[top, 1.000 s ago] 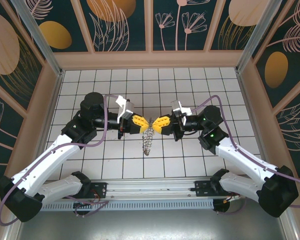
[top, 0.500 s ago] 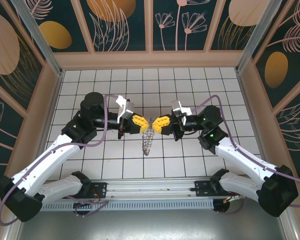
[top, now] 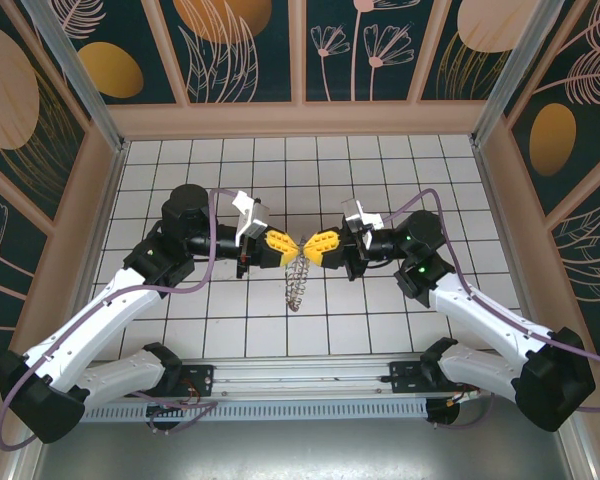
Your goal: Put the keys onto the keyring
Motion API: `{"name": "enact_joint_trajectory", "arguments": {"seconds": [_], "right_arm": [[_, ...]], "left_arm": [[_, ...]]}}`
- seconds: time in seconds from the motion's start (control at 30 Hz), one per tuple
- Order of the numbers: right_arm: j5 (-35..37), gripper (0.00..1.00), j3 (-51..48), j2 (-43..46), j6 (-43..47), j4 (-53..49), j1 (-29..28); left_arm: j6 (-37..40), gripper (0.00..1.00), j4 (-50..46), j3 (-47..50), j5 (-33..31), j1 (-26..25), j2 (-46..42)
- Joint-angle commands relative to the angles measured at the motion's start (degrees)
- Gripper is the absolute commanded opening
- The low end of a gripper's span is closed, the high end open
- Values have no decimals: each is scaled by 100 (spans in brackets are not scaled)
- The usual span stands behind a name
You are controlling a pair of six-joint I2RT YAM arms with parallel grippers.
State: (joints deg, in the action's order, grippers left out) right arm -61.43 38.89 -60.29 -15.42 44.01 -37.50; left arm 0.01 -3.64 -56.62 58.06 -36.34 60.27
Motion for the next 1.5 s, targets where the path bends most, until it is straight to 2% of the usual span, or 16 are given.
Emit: {"name": "enact_joint_trajectory", "arguments": {"seconds": [0.0, 0.4, 1.47], "right_arm": [[-124, 0, 232, 34, -51, 381, -82], [-9, 0, 204, 391, 322, -452, 84], [-1, 0, 256, 132, 205, -45, 98]], "left_arm": [[91, 0, 179, -149, -120, 11, 55], [138, 0, 117, -153, -63, 9, -24], [174, 0, 127, -166, -19, 12, 15]]}}
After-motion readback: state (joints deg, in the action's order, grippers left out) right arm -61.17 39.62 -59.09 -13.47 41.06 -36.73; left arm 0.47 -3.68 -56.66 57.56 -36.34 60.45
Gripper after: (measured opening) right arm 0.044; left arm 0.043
